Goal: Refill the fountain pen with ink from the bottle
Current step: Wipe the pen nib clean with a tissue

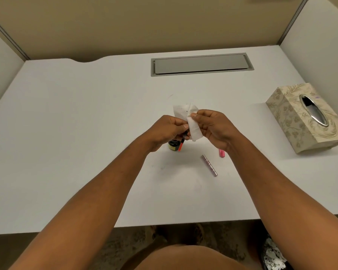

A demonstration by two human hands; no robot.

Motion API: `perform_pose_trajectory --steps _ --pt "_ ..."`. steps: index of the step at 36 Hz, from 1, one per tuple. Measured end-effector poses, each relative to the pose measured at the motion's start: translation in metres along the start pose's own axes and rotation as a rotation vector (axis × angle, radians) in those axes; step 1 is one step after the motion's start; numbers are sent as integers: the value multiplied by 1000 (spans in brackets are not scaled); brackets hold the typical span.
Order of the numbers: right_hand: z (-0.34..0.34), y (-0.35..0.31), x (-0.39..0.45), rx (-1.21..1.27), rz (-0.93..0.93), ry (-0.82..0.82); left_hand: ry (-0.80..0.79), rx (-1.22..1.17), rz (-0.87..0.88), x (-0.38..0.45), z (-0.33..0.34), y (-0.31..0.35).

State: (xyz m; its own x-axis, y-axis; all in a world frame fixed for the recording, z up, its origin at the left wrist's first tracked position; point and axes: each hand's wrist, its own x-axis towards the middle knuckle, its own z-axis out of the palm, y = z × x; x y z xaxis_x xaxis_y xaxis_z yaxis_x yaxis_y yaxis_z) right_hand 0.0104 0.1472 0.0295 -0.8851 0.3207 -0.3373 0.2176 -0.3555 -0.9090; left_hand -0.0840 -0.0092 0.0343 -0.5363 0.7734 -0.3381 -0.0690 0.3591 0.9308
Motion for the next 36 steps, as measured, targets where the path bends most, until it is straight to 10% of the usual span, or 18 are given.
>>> perform_pose_trajectory --steps 36 --pt "-11 -11 -1 -89 -149 321 76 -26 0 -5 0 -1"
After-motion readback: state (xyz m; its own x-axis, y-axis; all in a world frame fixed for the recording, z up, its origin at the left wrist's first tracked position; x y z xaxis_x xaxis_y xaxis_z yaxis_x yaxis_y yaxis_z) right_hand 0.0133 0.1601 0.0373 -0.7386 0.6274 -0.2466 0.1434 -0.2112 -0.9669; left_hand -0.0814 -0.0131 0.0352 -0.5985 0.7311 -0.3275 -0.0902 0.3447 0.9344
